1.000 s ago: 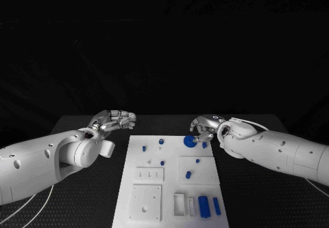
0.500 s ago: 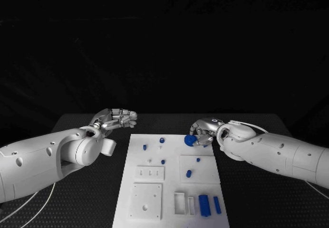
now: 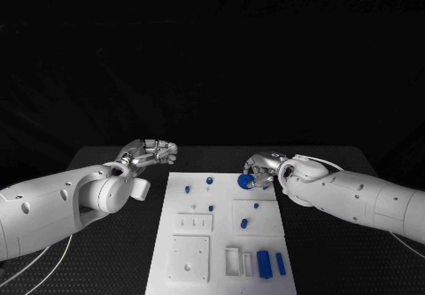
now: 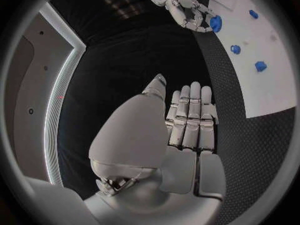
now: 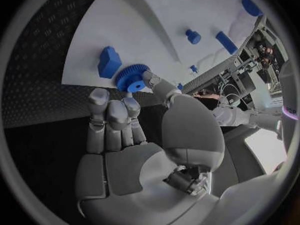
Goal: Assemble the parts on the task board
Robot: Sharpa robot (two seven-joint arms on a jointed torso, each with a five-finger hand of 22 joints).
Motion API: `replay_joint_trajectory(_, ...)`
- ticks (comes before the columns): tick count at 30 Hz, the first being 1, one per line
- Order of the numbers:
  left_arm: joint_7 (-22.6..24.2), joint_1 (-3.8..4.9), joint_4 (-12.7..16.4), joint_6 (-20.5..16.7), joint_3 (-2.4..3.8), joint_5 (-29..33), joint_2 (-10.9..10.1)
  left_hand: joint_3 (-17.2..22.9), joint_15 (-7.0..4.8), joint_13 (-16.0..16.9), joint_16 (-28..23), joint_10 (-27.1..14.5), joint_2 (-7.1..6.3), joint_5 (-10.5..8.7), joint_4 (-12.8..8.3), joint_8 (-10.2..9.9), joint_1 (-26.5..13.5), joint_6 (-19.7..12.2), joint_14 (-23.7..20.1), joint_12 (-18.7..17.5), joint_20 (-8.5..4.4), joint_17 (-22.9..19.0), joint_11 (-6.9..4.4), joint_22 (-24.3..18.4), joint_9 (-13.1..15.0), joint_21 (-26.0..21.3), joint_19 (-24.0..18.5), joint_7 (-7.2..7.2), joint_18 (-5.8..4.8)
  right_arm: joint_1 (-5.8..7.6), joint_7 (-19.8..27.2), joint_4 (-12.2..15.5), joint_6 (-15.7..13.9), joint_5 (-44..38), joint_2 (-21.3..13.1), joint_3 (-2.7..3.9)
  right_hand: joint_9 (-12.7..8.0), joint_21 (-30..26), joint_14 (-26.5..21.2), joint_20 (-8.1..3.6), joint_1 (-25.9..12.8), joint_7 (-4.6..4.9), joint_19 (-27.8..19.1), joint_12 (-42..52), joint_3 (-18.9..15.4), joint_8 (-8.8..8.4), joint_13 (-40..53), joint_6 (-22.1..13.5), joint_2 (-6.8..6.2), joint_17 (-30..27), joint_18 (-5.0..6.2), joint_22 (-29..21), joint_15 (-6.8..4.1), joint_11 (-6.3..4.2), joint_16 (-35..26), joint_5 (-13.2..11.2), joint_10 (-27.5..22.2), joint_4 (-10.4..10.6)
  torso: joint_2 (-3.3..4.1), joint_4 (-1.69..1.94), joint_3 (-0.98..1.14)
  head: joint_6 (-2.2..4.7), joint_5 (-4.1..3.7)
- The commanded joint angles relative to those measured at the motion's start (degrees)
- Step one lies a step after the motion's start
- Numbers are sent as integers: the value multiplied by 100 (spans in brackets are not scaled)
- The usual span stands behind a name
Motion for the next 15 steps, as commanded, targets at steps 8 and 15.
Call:
replay_joint_trajectory(8, 53, 7, 18, 95, 5, -24, 10, -32, 21, -1, -26, 31, 10, -39, -9, -31, -21, 17, 21, -41, 16, 11, 2, 63, -9, -30, 9, 6, 68, -61, -5, -89, 320, -145, 43, -34, 0, 44, -38, -26, -6, 81, -31, 32, 59, 42, -8, 176, 95, 32, 151, 120, -15, 58, 3, -27, -118, 40, -1, -1, 2, -35, 2)
replay_joint_trajectory(15, 50, 7, 21, 99, 5, -25, 4, -32, 21, -1, -29, 32, 11, -39, -9, -33, -21, 17, 21, -43, 16, 12, 1, 64, -10, -31, 9, 6, 69, -110, -18, -124, 324, -446, 49, -79, 9, 64, -34, -24, 31, 64, -44, 40, 117, 59, -18, 219, 104, 56, 151, 120, -30, 42, -7, -50, -120, 25, 0, -5, 2, -58, 3)
